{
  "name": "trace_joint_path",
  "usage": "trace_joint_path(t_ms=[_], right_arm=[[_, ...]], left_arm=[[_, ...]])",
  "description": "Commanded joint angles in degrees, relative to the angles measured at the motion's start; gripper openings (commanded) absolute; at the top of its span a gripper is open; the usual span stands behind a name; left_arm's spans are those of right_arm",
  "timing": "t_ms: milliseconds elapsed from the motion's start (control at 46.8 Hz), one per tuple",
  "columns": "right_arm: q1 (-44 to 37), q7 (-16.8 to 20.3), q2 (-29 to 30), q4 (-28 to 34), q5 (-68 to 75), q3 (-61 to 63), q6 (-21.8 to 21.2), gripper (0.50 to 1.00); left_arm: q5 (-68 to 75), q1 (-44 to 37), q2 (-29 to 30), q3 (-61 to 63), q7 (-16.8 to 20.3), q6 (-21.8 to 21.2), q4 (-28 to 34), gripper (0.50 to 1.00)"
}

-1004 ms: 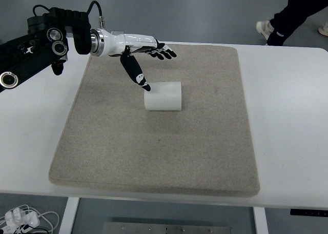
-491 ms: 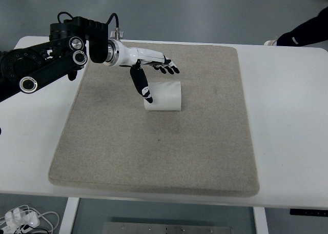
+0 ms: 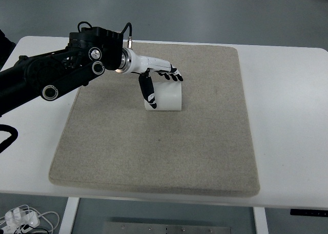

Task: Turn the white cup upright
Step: 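Lower the left hand and wrap its fingers around the white cup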

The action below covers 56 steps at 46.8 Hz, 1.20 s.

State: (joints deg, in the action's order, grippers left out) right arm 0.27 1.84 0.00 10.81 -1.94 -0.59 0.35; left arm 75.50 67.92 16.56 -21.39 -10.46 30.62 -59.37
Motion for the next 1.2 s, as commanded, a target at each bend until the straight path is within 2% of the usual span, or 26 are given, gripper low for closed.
trace_joint_path(t_ms=[0,491,619,705,769,918,1025,1111,1175], right_arm=[[0.0,0.0,0.0,0.0,0.0,0.1,0.0,0.952],[0.0,0.0,0.0,0.0,0.0,0.1,0.0,0.952],[0.0,0.0,0.0,0.0,0.0,0.0,0.0,0.952],[0.0,0.0,0.0,0.0,0.0,0.0,0.0,0.952],[0.0,0.0,0.0,0.1,0.0,0.1,0.0,0.952],[0.0,0.0,0.0,0.0,0.0,0.0,0.0,0.952],[0.0,0.0,0.0,0.0,0.0,0.0,0.0,0.952],[0.0,0.0,0.0,0.0,0.0,0.0,0.0,0.952],[0.0,0.0,0.0,0.0,0.0,0.0,0.0,0.952]], left_arm=[[0.5,-0.2,-0.8,0.1,0.0,0.0,0.9,0.999],[2.1,-0.5,-3.6,0.2,0.1,-0.1,3.7,0.999],[2.1,-0.6,-3.8,0.5,0.1,-0.2,3.7,0.981],[2.2,-0.6,-3.8,0.6,0.1,-0.2,3.7,0.943],[2.1,-0.6,-3.8,0.6,0.1,-0.2,3.7,0.932],[1.9,-0.7,-3.7,0.6,0.1,-0.3,3.7,0.844],[1.8,-0.6,-3.7,0.5,0.1,-0.3,3.7,0.716],[1.8,-0.6,-3.7,0.4,0.3,-0.7,3.8,0.515],[1.8,-0.4,-3.7,0.4,0.4,-2.7,4.3,0.500]])
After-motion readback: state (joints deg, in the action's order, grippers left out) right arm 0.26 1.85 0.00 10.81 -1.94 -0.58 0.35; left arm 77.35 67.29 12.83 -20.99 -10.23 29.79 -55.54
